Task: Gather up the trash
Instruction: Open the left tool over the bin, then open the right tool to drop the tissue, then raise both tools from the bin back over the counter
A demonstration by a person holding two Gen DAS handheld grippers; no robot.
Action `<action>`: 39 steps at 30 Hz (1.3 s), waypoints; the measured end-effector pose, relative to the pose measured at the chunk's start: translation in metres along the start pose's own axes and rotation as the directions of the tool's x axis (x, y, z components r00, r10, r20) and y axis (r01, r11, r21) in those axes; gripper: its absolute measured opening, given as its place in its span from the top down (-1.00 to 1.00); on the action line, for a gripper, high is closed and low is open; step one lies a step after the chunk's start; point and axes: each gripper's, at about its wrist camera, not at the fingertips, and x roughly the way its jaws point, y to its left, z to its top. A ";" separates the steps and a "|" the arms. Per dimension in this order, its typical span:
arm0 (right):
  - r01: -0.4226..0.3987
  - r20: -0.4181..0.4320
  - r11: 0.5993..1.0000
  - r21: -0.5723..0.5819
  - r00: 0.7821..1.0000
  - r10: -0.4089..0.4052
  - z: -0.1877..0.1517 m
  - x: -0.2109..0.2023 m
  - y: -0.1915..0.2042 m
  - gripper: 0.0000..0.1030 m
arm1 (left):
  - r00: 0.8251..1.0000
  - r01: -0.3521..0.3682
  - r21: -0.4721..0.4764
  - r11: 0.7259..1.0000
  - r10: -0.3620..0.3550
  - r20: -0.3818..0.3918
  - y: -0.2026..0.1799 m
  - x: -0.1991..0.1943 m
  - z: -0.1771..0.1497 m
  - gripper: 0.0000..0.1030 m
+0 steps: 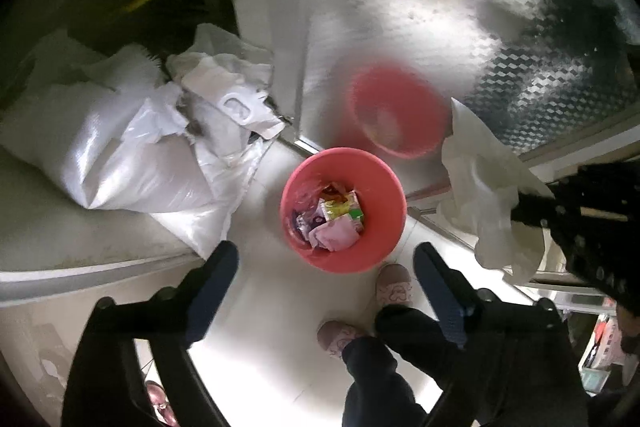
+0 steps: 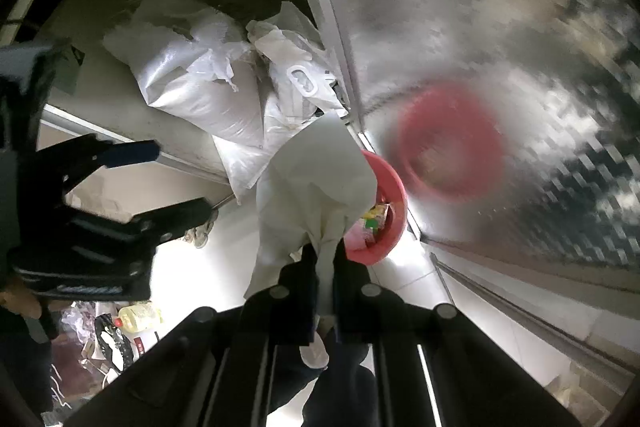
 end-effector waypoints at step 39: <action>0.089 0.195 0.984 -0.157 0.979 -0.057 0.002 -0.231 0.108 -0.99 | 0.964 -0.090 -0.155 0.984 0.125 0.236 -0.001 -0.302 -0.030 -1.00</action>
